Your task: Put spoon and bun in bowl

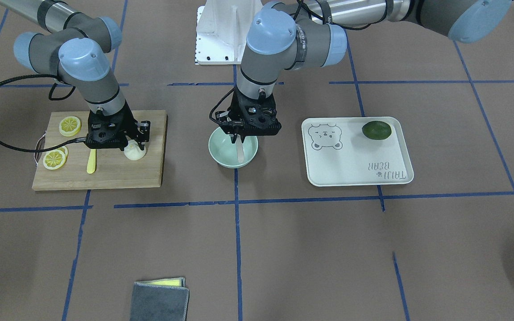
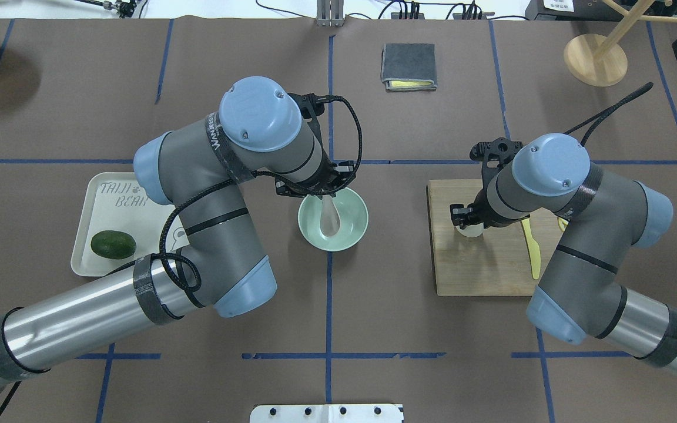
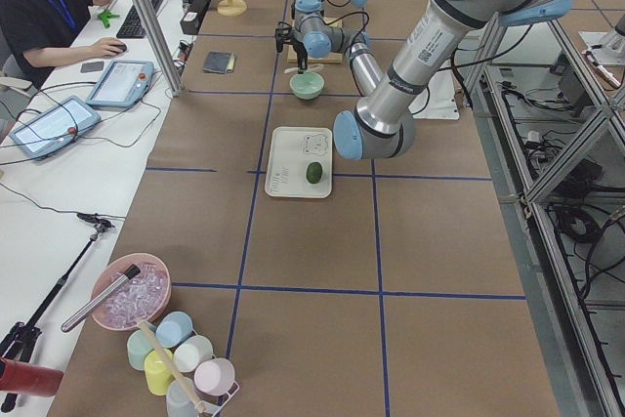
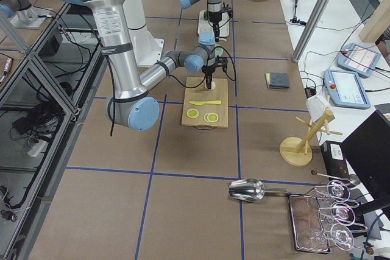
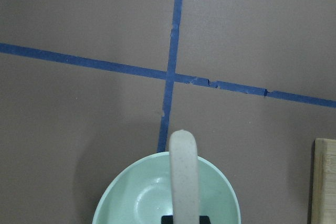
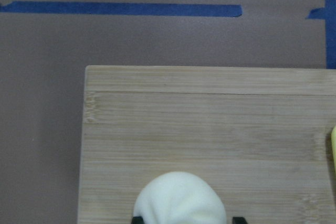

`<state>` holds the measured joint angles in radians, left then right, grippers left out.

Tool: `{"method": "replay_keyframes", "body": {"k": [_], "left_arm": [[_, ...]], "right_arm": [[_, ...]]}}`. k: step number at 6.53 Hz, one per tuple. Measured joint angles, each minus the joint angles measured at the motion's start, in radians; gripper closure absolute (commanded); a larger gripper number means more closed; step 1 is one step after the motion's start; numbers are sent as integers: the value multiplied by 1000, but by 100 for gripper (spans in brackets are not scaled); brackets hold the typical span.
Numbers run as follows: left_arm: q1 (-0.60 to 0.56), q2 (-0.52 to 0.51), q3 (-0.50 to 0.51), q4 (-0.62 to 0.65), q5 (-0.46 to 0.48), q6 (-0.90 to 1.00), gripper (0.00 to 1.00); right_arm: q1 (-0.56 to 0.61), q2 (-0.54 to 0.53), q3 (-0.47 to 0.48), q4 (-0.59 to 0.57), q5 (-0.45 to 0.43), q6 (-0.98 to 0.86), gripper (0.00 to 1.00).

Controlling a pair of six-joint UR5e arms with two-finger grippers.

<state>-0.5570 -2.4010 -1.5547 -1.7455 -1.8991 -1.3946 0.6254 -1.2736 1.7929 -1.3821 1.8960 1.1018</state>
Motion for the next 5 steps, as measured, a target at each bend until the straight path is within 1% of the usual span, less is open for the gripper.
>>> {"method": "replay_keyframes", "body": {"k": [3, 5], "left_arm": [[18, -4, 44, -62, 13, -30, 100], [45, -15, 59, -70, 43, -48, 100]], "right_arm": [[40, -1, 24, 0, 19, -4, 100], [111, -2, 71, -37, 82, -7, 100]]}}
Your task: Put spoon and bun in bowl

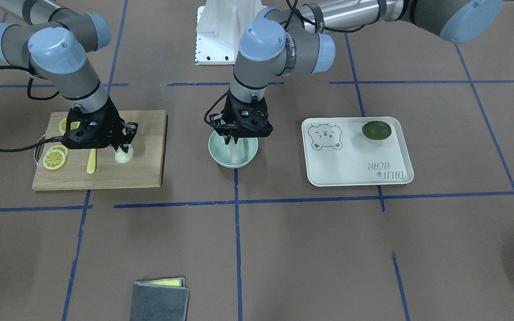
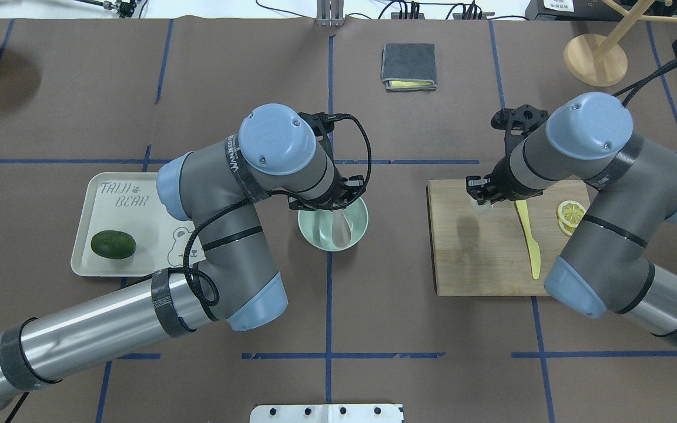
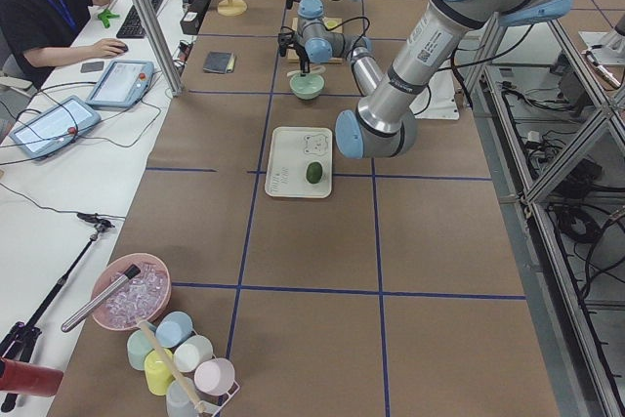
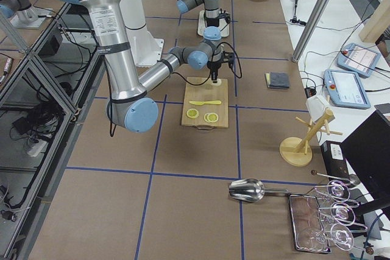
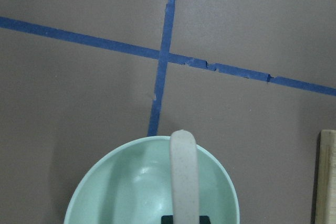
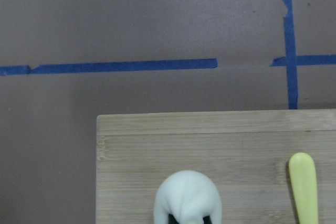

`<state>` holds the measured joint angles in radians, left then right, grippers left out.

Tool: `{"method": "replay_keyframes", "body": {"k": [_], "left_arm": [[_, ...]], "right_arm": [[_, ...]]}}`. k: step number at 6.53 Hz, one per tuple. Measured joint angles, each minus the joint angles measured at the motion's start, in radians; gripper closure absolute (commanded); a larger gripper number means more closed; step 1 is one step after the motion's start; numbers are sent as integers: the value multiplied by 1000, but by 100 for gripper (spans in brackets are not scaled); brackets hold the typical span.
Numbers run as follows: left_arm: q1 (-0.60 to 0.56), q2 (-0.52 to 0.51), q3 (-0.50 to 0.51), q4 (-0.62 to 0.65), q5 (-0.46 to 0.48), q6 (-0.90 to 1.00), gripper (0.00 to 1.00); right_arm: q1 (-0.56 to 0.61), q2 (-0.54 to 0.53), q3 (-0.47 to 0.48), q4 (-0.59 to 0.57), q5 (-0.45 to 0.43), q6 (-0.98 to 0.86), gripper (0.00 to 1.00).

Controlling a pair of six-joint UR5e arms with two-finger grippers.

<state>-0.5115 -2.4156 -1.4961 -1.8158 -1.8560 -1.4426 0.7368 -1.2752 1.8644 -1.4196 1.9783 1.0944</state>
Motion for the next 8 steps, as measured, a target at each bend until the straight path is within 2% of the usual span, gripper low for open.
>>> {"method": "replay_keyframes", "body": {"k": [2, 4, 5, 6, 8], "left_arm": [[9, -17, 21, -14, 17, 1, 100], [3, -19, 62, -50, 54, 29, 100], [-2, -16, 82, -69, 63, 45, 55], [-4, -5, 86, -77, 66, 60, 1], [-4, 49, 14, -77, 64, 71, 0]], "right_arm": [[32, 0, 51, -59, 24, -3, 100], [36, -3, 72, -71, 27, -4, 100], [37, -5, 82, -72, 28, -4, 100], [38, -4, 89, -73, 28, -4, 100], [38, -4, 92, -73, 27, -4, 100]]}}
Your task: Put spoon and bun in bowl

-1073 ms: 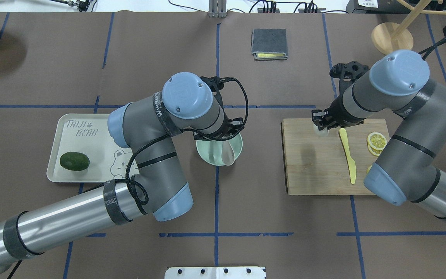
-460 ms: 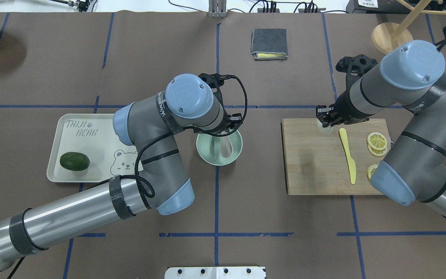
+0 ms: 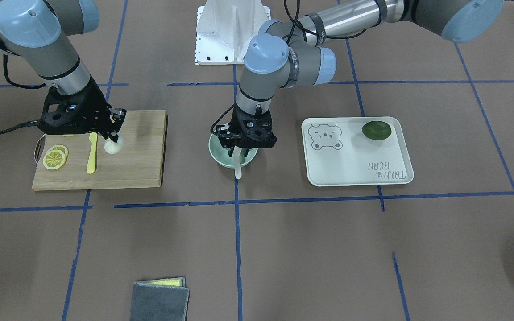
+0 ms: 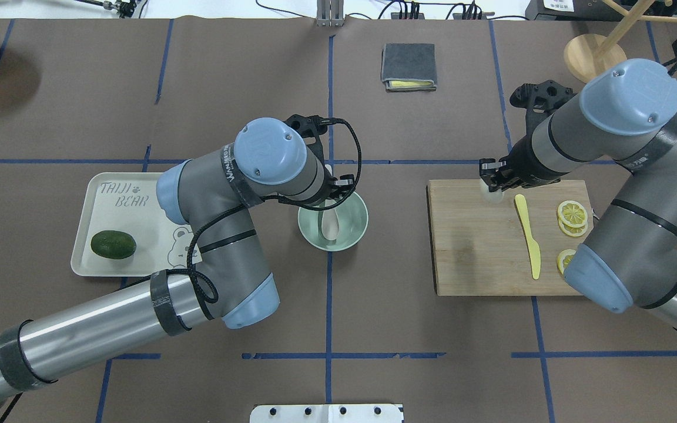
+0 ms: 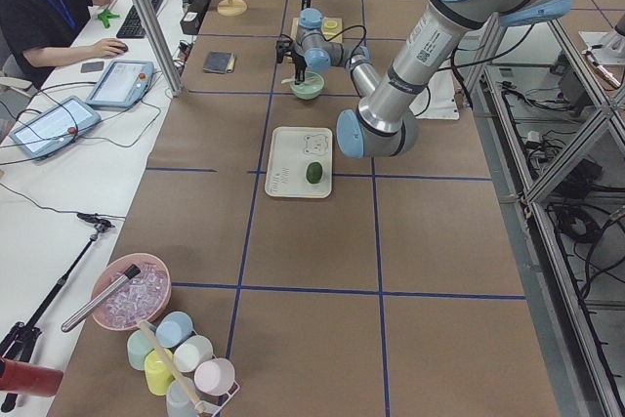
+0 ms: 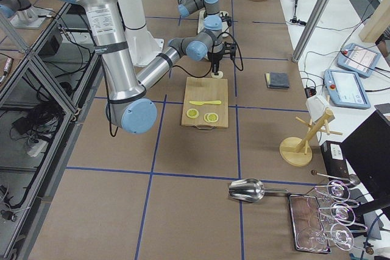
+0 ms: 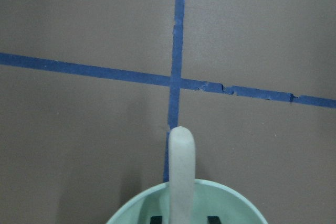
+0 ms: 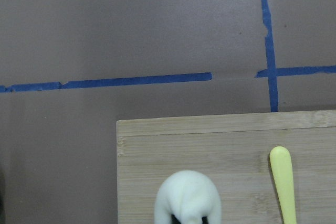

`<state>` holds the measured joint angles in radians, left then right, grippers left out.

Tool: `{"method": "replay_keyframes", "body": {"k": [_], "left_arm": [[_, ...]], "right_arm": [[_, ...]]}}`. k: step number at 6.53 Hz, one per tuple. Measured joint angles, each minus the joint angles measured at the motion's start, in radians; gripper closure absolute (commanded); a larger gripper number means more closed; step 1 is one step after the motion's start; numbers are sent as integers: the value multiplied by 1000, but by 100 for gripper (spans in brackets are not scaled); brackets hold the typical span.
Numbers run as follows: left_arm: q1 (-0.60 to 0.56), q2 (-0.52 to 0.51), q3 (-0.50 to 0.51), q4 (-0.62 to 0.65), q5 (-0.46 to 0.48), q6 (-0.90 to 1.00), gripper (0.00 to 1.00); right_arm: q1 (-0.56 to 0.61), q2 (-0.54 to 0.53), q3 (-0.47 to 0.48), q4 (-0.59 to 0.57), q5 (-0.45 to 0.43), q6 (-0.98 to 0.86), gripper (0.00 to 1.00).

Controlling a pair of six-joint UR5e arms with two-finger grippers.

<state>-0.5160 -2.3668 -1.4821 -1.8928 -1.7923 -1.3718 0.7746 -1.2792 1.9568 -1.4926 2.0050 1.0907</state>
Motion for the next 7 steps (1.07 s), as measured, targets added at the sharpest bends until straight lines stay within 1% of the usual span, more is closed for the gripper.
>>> {"method": "replay_keyframes", "body": {"k": [1, 3, 4, 5, 7], "left_arm": [[0, 21, -48, 9, -3, 1, 0], [-12, 27, -84, 41, -11, 18, 0], [-38, 24, -116, 101, -31, 69, 0], [-79, 23, -162, 188, -55, 143, 0], [-170, 34, -236, 338, -74, 312, 0]], "right_arm": [[0, 1, 0, 0, 0, 0, 100], [-4, 16, -3, 0, 0, 2, 100], [-15, 43, -9, -1, -1, 7, 100], [-38, 85, -16, -12, -5, 14, 100], [-88, 181, -38, -70, -16, 22, 100]]}}
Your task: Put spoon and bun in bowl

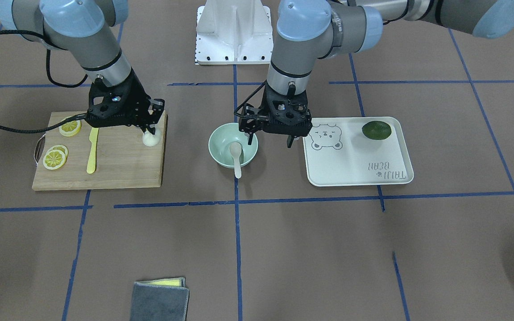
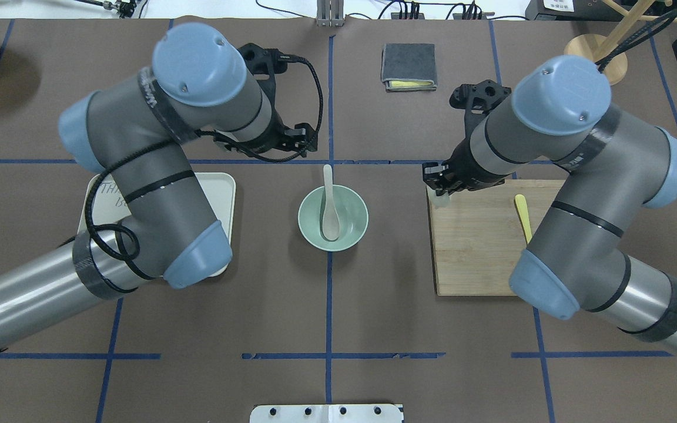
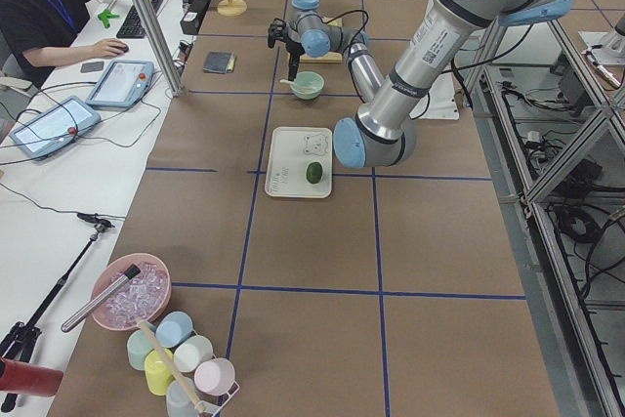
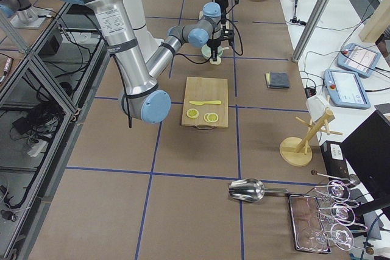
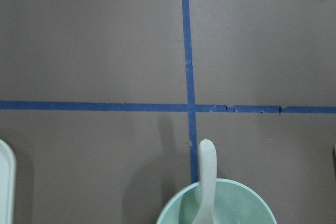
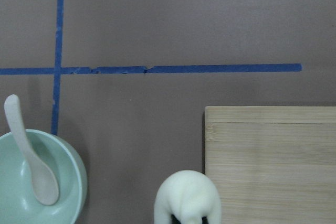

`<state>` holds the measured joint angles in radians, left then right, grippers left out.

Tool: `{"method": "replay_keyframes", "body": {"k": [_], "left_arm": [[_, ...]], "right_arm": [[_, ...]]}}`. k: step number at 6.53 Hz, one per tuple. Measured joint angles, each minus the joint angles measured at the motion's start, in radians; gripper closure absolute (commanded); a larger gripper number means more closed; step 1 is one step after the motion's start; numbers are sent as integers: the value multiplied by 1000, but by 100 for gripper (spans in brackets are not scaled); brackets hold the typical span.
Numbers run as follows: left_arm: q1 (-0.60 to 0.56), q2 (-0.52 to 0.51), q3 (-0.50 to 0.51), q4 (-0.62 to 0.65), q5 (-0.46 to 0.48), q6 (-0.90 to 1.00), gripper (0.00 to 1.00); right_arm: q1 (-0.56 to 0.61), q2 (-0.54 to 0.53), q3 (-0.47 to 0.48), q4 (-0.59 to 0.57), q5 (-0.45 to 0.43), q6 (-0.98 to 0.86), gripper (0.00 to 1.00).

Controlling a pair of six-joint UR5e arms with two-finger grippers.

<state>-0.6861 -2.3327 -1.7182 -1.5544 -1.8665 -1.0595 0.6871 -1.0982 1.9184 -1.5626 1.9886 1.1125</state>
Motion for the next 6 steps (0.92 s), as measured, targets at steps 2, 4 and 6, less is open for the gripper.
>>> {"method": "replay_keyframes", "body": {"k": [2, 4, 6], "left_arm": [[-96, 85, -105, 87, -22, 184, 0], [-195, 159, -161, 109, -29, 345, 0], [-257, 191, -186, 139, -29, 442, 0]], "right_arm": [[-50, 122, -92, -14, -31, 42, 100], [-94, 245, -212, -11, -72, 103, 100], [-133, 297, -283, -9, -93, 131, 27]]}}
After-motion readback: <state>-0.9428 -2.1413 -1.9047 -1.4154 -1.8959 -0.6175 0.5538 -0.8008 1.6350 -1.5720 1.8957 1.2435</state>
